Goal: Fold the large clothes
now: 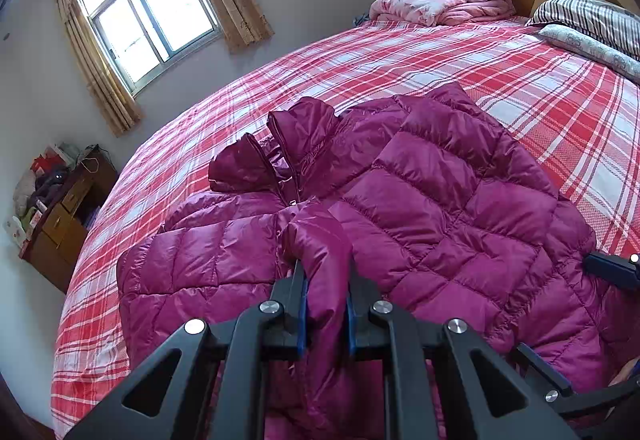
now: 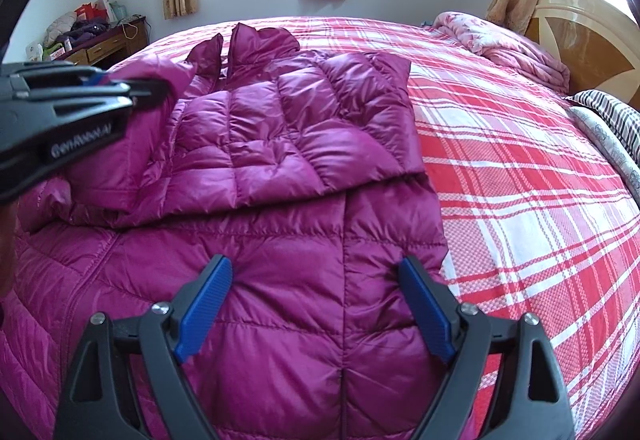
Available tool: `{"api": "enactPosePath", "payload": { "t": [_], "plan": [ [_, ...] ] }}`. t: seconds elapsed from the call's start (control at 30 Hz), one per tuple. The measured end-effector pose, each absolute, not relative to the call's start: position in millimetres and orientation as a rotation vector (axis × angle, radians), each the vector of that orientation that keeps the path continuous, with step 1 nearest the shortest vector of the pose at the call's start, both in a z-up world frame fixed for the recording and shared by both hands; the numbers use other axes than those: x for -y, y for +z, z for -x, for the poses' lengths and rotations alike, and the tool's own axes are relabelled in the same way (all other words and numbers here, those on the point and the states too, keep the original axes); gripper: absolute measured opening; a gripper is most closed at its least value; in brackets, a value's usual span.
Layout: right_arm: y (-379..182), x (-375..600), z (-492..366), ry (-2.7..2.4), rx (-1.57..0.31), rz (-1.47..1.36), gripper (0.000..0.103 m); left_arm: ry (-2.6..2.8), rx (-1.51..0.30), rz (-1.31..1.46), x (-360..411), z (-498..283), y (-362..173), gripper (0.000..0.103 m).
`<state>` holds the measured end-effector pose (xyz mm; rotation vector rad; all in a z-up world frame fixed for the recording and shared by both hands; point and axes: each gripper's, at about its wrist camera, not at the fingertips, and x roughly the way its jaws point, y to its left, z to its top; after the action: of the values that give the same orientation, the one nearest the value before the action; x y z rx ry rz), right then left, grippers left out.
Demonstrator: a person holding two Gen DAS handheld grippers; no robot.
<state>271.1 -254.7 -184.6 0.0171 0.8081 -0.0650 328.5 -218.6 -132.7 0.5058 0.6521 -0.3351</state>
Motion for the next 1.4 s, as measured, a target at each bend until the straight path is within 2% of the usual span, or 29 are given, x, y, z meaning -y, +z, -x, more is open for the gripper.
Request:
{"api": "enactPosePath", "payload": {
  "t": [0.2,0.27,0.3,0.33,0.4,0.5,0.77,0.93,1.27,1.4],
  "plan": [
    [-185,255,-270,-0.067,-0.806,-0.014,0.089,-0.334,-0.649,-0.497,218,-330,-138,0.015],
    [-186,255,-270,-0.067,-0.806,-0.014,0.089,-0.340,-0.660,-0.485,217,-330,-138,0.019],
    [-186,254,-270,-0.067,-0.806,-0.014,0.089,-0.347,-0.669,-0.480,218,-330,-138,0.029],
    [-186,254,-270,-0.067,-0.805,-0.014,0.089,-0.352,-0.679,-0.474,218,-330,-138,0.045],
    [-186,254,-270,-0.067,-0.805,-0.014,0.089,-0.355,-0.672,-0.472,219,-327,-137,0.061],
    [-185,255,-270,-0.067,-0.804,-0.016,0.089,-0.366,-0.640,-0.487,221,-316,-131,0.070],
    [-186,255,-270,-0.068,-0.804,-0.013,0.089,-0.341,-0.561,-0.475,200,-306,-108,0.072],
    [-184,256,-270,-0.063,-0.809,-0.021,0.089,-0.223,-0.529,-0.435,156,-321,-98,0.075],
    [-118,241,-288,0.122,-0.759,-0.221,0.089,-0.010,-0.676,-0.289,46,-386,-124,0.078],
    [-131,211,-332,0.135,-0.848,-0.120,0.088,-0.025,-0.694,-0.247,38,-383,-131,0.078]
  ]
}}
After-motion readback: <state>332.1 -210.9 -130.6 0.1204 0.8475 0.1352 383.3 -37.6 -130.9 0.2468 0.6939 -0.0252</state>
